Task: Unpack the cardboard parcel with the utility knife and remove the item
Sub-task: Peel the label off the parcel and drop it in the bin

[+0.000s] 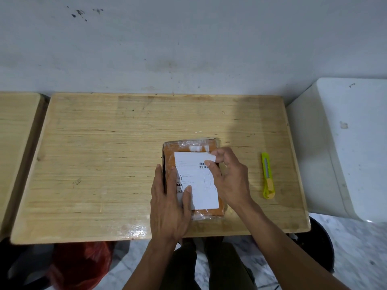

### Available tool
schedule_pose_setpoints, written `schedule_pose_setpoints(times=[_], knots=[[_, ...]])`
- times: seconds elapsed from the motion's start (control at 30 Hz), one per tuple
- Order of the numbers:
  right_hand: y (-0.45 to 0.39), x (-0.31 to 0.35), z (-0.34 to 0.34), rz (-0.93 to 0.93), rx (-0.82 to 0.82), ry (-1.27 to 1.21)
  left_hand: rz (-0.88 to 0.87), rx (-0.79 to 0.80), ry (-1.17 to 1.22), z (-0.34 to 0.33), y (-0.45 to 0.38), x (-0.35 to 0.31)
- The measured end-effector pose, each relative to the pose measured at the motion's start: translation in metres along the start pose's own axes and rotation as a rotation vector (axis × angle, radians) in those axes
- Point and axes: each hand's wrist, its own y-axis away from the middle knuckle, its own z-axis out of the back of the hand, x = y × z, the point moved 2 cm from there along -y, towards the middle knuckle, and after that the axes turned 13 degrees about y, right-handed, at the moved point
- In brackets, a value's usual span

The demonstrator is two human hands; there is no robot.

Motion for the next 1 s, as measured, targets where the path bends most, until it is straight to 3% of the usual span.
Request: schedule_pose_setpoints(times=[0.17,0.4,0.8,1.0], knots=[[-0.005,0.004,0.002,-0.026,0.076,0.045,0.010,0.015,0.029,0.002,0.002,0.001],[-0.018,0.004,0.008,0.120,0.095,0.180,0.004,0.027,0.060,0.005,0.006,0.002],[-0.017,-0.016,0.008,0.006,0.199,0.156,0.000,0.014,0.036,0.003,0.007,0.012],[-0.038,0.002,0.014,0.219,0.277,0.264,0.011,0.037,0.023,0.003,0.007,0.009]])
